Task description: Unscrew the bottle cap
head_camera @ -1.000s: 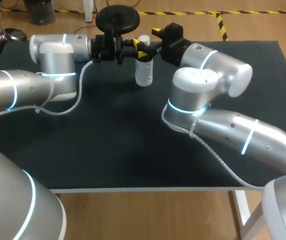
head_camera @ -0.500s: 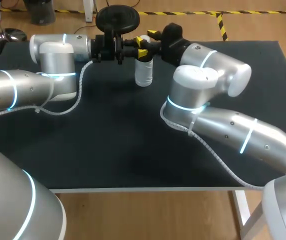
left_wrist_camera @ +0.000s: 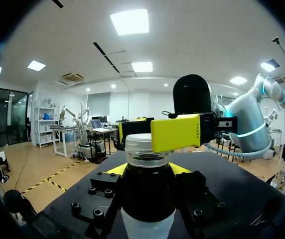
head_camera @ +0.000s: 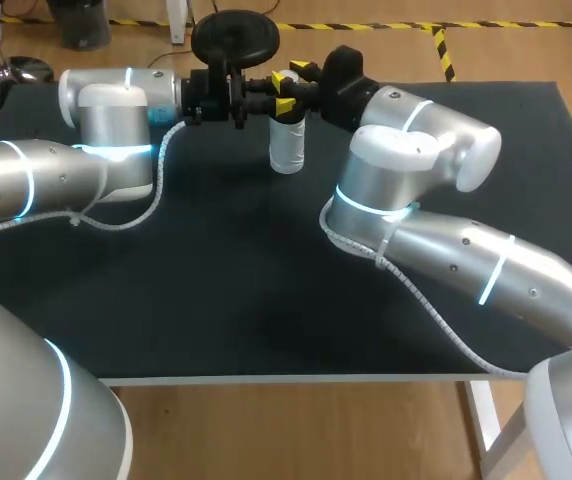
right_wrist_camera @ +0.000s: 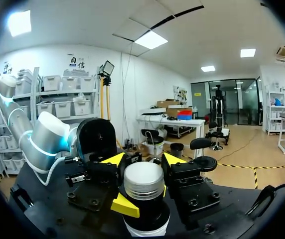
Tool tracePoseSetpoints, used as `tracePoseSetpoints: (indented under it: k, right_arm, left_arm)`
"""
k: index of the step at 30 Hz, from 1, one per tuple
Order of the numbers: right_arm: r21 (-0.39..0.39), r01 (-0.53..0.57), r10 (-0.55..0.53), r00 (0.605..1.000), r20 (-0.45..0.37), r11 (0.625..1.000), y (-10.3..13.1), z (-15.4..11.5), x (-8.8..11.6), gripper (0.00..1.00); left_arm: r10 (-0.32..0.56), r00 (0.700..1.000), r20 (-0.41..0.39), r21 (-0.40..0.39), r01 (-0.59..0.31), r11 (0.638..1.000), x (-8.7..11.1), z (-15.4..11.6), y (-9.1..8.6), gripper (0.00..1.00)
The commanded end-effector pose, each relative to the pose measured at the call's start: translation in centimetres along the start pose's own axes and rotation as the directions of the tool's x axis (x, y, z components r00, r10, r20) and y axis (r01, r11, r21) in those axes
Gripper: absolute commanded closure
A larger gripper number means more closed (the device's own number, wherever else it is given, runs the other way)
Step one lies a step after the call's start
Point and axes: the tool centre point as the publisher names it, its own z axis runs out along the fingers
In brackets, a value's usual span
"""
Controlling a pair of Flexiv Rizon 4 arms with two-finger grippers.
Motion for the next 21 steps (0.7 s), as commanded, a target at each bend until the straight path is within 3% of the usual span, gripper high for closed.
tracePoseSetpoints:
  k: [1, 7, 12, 15, 21]
  right_arm:
    - [-0.016, 0.0, -0.001, 1.0, -0.03, 1.0, -0.52, 0.03, -0.37, 1.0]
    - [-0.034, 0.005, -0.009, 0.993, -0.115, 0.999, -0.65, -0.1, -0.53, 1.0]
    - [-0.049, 0.031, -0.043, 0.963, -0.264, 0.998, -0.61, -0.3, -0.79, 1.0]
    - [-0.055, 0.043, -0.06, 0.931, -0.359, 0.998, -0.48, -0.46, -1.08, 1.0]
    - [-0.05, 0.045, -0.066, 0.829, -0.556, 0.998, -0.35, -0.6, -1.23, 1.0]
  left_arm:
    - [0.003, 1.0, 0.0, 0.002, -0.003, 1.0, 0.26, 0.15, -0.12, 1.0]
    - [0.003, 1.0, 0.0, 0.002, -0.003, 1.0, 0.26, 0.15, -0.12, 1.0]
    - [0.003, 1.0, 0.0, 0.002, -0.003, 1.0, 0.26, 0.15, -0.12, 1.0]
    - [0.003, 1.0, 0.0, 0.002, -0.003, 1.0, 0.26, 0.15, -0.12, 1.0]
    - [0.003, 1.0, 0.0, 0.002, -0.003, 1.0, 0.26, 0.15, -0.12, 1.0]
